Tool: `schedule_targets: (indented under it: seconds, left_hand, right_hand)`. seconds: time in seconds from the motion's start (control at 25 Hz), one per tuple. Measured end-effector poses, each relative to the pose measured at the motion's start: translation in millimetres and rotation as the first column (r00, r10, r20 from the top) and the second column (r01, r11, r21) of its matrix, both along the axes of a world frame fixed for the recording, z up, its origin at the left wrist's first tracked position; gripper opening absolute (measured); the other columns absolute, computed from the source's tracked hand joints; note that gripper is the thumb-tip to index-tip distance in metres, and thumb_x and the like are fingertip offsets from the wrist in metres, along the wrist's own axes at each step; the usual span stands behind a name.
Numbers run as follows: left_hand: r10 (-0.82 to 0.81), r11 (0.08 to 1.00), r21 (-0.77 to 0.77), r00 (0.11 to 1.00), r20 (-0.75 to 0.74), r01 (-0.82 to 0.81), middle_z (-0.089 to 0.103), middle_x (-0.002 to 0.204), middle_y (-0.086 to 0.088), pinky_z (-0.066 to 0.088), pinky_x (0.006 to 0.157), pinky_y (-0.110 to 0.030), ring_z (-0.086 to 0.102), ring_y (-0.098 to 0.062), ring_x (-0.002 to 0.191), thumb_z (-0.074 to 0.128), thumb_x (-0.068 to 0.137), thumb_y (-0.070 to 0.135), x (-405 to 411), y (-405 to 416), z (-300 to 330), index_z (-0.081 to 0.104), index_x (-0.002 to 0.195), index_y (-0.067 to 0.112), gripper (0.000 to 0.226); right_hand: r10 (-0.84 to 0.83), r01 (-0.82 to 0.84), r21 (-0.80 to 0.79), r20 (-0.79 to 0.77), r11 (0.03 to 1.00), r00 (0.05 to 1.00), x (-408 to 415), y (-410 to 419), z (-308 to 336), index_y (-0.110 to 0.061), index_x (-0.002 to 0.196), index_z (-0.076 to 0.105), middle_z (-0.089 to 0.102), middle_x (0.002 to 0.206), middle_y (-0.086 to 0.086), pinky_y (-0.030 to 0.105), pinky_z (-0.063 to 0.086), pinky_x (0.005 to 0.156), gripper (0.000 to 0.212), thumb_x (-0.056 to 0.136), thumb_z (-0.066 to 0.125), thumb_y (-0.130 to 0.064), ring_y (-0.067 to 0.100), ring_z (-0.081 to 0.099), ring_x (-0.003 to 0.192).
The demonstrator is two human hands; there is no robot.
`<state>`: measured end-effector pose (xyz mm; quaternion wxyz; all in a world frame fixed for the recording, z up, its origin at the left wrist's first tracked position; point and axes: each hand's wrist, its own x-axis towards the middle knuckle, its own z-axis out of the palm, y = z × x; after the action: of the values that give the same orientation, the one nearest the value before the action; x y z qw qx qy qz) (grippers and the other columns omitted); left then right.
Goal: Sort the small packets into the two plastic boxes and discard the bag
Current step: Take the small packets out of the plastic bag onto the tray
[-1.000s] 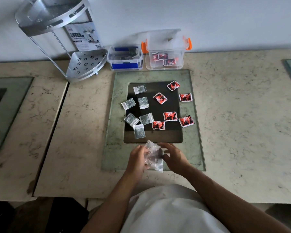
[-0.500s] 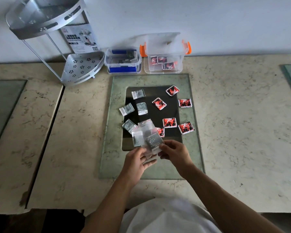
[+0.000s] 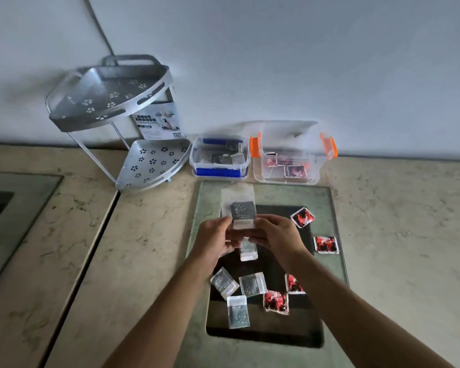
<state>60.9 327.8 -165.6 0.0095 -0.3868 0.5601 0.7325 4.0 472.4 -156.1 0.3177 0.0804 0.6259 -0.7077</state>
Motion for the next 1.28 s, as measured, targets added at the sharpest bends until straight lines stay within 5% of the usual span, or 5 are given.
schedule_targets:
  seconds: [0.2, 0.52, 1.28]
  left_hand:
    - [0.049, 0.996, -0.076, 0.999, 0.009, -0.048, 0.076, 0.076, -0.018, 0.051, 0.059, -0.036, 0.063, -0.024, 0.056, 0.055, 0.099, 0.020, -80, -57, 11, 0.067, 0.092, 0.000, 0.024]
    - [-0.017, 0.966, -0.255, 0.996, 0.091, 0.040, 0.074, 0.072, -0.023, 0.035, 0.040, -0.025, 0.051, -0.020, 0.039, 0.053, 0.096, 0.019, -168, -134, -9, 0.062, 0.085, 0.002, 0.023]
    - [-0.102, 0.891, -0.420, 0.976, 0.192, 0.175, 0.074, 0.063, -0.012, 0.035, 0.039, -0.022, 0.051, -0.019, 0.041, 0.043, 0.097, 0.020, -204, -145, -11, 0.074, 0.085, -0.002, 0.040]
  right_hand:
    - [0.022, 0.007, 0.183, -0.151, 0.983, 0.988, -84, -64, 3, 0.002, 0.098, 0.072, 0.076, 0.072, 0.010, 0.030, 0.062, 0.057, 0.013, 0.095, 0.063, -0.006, 0.018, 0.073, 0.060]
    - [-0.098, 0.115, 0.169, -0.107, 0.979, 0.989, -160, -132, -18, -0.002, 0.085, 0.073, 0.075, 0.073, 0.012, 0.032, 0.062, 0.060, 0.013, 0.092, 0.070, -0.013, 0.019, 0.073, 0.062]
    - [-0.230, 0.221, 0.142, 0.048, 0.965, 0.972, -179, -150, -26, -0.001, 0.084, 0.072, 0.075, 0.071, 0.010, 0.027, 0.061, 0.056, 0.016, 0.090, 0.074, -0.016, 0.015, 0.073, 0.058]
